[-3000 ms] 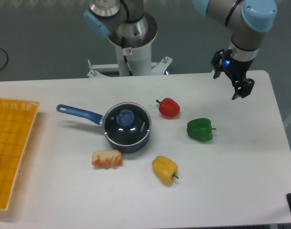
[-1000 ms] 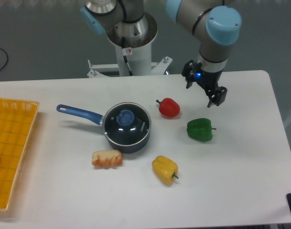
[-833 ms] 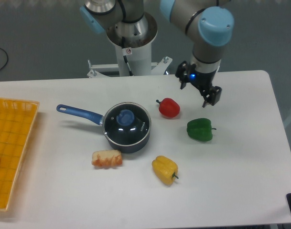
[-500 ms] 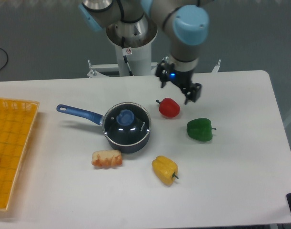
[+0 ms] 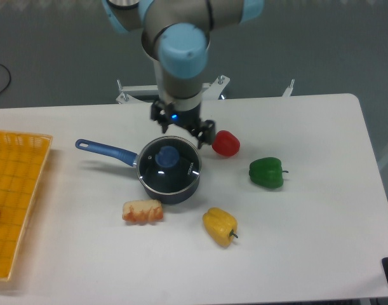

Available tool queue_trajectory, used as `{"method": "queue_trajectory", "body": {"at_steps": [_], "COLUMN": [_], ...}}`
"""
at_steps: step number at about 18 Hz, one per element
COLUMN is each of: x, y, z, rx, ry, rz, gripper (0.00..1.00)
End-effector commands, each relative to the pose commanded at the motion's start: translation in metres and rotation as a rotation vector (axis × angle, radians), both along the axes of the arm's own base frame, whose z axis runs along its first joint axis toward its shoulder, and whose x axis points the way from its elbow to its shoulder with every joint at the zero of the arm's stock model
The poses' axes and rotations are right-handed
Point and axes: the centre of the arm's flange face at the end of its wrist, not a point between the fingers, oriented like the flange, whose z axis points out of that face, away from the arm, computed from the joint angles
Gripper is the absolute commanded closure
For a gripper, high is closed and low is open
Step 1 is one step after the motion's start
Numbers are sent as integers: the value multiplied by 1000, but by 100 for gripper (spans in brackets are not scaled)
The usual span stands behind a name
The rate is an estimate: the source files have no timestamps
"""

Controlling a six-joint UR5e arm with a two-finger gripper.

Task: Open the lid
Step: 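Lower the gripper over the blue knob of the glass lid, then close the gripper on the blue lid knob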

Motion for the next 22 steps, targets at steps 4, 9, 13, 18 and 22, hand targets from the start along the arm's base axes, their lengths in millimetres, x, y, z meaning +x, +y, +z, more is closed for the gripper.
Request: {"method": "queue_trajectory", "body": {"at_steps": [4,9,13,18,22], "x": [10,11,19,27,30], "y": [19,19,12,1,-5], "z": [-3,2,-6,-17,-27], "rx": [-42,-6,12,-10,-32], "ry": [42,67,88,73,73], "rz": [-127,-222,-226,-228,-226], "gripper": [0,0,0,0,0]}}
